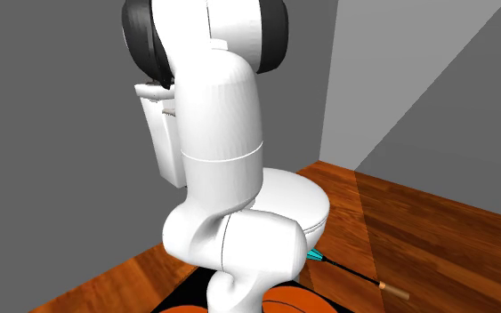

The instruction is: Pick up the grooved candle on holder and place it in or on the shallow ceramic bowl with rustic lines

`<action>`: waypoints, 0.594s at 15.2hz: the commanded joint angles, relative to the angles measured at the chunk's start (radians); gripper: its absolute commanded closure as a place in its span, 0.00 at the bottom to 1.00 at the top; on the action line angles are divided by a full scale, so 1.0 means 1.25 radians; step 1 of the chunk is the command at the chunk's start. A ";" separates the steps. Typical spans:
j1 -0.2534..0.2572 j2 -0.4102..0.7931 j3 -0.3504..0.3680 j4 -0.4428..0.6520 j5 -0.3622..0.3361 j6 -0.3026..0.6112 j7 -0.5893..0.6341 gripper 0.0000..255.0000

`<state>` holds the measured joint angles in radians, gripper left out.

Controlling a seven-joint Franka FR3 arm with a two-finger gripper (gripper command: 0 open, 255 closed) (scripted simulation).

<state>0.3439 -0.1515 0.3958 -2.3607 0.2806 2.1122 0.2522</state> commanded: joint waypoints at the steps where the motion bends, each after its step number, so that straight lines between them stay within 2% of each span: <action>1: 0.000 0.000 0.000 0.000 0.000 0.000 0.000 0.00; 5: -0.010 -0.037 -0.017 0.069 -0.006 -0.107 -0.001 0.00; 9: -0.010 -0.037 -0.018 0.069 -0.006 -0.107 -0.001 0.00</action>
<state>0.3320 -0.1981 0.3741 -2.2755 0.2729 1.9796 0.2505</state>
